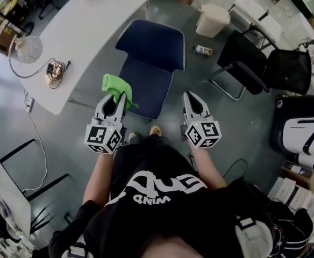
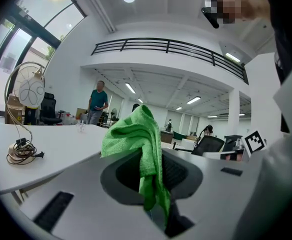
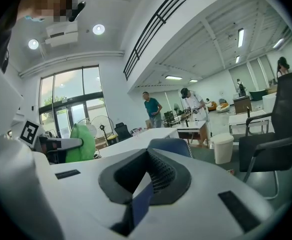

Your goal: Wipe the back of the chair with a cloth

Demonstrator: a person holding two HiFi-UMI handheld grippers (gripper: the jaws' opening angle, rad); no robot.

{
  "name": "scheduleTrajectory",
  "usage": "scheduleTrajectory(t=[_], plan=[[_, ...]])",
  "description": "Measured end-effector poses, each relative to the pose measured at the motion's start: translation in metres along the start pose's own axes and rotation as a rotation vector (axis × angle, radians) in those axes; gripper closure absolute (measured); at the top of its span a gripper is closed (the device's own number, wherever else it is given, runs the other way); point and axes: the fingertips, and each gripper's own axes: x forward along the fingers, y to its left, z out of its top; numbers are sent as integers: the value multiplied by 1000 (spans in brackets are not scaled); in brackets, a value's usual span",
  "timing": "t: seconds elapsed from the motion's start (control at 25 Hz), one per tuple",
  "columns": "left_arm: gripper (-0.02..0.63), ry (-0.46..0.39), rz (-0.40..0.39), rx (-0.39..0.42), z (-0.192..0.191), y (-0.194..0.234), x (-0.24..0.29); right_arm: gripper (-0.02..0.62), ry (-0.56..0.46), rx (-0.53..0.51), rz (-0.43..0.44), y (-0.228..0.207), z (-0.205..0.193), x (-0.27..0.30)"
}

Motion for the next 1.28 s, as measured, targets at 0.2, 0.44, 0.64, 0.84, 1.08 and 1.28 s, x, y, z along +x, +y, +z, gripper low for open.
scheduleTrajectory(t=[0.2, 0.44, 0.64, 0.84, 1.08, 1.28], plan=[[537, 24, -12, 9, 4, 18, 20, 601, -11, 16, -23, -4, 6, 19], [537, 57, -70, 26, 7, 37, 58, 601, -28, 46, -76, -14, 9, 48], [537, 75, -108, 27, 2, 57, 93, 601, -25, 36, -96, -17, 5, 76], [537, 83, -122, 18, -5, 79, 124, 601, -31, 43, -137, -32, 3, 99], [537, 88, -110, 19, -25, 114, 160, 601, -28, 46, -192, -55, -16, 126], [537, 94, -122, 27, -44, 143, 194, 601, -40, 70, -212, -70, -35, 149]])
